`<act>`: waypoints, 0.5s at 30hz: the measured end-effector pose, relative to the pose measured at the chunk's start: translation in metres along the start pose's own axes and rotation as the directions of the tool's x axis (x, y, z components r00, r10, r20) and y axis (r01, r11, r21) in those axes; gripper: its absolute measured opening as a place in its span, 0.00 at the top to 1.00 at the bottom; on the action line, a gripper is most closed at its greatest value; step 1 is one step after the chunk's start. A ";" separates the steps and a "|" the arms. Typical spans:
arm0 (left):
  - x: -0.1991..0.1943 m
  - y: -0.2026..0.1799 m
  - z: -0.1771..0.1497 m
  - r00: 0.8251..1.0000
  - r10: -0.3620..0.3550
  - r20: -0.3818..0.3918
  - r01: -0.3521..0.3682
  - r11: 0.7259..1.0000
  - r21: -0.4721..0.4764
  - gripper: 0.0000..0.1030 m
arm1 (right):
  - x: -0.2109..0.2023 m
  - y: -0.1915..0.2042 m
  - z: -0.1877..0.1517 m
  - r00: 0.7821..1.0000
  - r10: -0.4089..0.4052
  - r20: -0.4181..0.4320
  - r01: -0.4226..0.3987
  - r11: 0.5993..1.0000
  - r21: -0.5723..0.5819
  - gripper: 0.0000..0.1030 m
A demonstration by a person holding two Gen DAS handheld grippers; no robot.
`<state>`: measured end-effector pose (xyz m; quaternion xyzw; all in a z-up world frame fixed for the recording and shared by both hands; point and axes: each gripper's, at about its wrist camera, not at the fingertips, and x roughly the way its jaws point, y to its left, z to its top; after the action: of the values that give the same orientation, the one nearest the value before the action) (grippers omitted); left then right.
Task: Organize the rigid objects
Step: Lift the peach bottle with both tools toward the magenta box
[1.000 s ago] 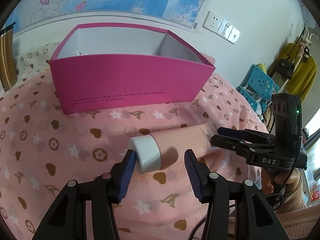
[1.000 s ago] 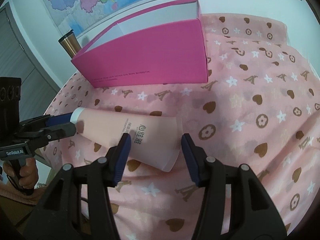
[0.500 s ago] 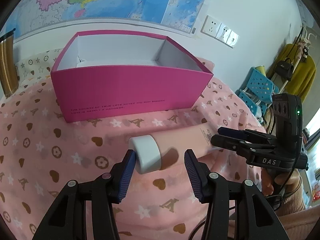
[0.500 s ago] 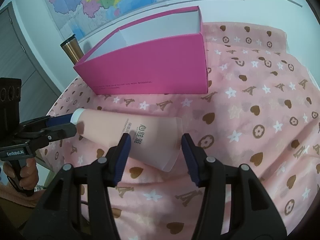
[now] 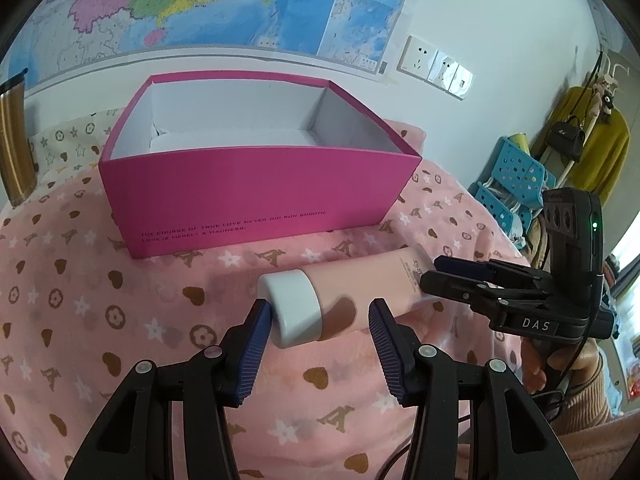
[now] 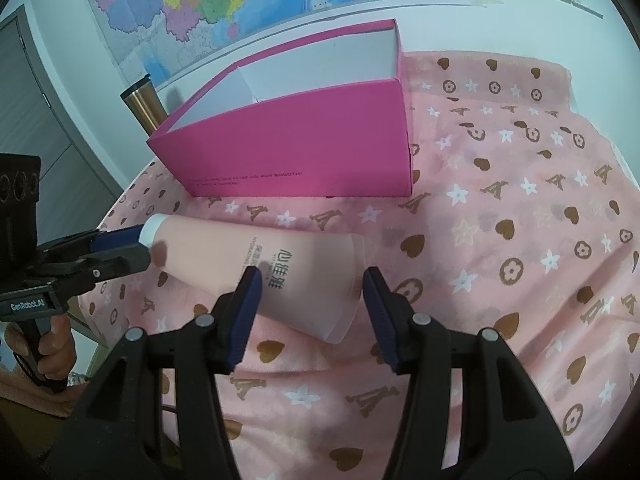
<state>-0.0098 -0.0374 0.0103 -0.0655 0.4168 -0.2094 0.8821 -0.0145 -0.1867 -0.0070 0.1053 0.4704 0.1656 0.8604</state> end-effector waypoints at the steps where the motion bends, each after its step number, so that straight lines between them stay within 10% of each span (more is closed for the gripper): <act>1: 0.000 0.000 0.000 1.000 0.000 0.002 0.000 1.000 0.001 0.51 | -0.001 0.000 0.001 1.000 0.000 0.003 0.000 1.000 -0.001 0.46; 15: -0.003 -0.003 0.003 1.000 0.003 0.015 -0.004 1.000 0.013 0.51 | -0.005 -0.001 0.007 1.000 -0.002 0.029 0.002 1.000 -0.011 0.46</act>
<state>-0.0095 -0.0388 0.0153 -0.0607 0.4092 -0.2100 0.8859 -0.0108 -0.1893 0.0002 0.1023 0.4571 0.1658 0.8678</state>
